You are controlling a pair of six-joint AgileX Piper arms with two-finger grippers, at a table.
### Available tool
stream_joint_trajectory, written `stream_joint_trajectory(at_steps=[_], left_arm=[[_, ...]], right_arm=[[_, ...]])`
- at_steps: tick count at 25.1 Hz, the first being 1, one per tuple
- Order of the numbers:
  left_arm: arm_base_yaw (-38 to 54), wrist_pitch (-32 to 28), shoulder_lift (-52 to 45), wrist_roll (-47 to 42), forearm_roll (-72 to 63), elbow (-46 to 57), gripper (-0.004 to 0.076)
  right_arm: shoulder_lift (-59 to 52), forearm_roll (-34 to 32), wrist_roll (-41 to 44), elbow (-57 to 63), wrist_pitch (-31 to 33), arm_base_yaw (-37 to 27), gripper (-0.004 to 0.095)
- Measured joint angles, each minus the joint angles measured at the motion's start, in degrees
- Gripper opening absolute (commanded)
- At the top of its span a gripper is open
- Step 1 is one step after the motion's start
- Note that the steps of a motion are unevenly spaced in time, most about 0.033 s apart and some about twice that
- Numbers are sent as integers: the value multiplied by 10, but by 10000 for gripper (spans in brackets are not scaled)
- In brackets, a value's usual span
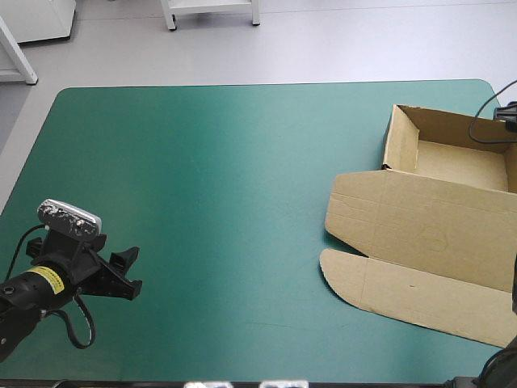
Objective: Fold the box
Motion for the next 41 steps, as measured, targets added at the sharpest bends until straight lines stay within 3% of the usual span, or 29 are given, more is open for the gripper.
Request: stream_joint_trajectory(at_steps=[8, 12, 17, 22, 29, 41], left_arm=[[0, -2, -1, 0, 32, 0, 420], [0, -9, -20, -9, 32, 2, 420], [0, -5, -131, -13, 28, 37, 393], [0, 0, -251, -17, 34, 82, 351], [0, 2, -330, -17, -17, 168, 351], [0, -7, -405, -17, -33, 235, 349]], right_arm=[[-138, 238, -103, 21, 50, 50, 198], [-226, 277, -147, 90, 29, 115, -14], [-451, 281, -172, 303, -67, 241, -13], [-730, 280, -177, 532, -137, 262, -13], [-944, 276, -119, 723, -141, 262, -13], [-1041, 250, -79, 827, -100, 262, -13]])
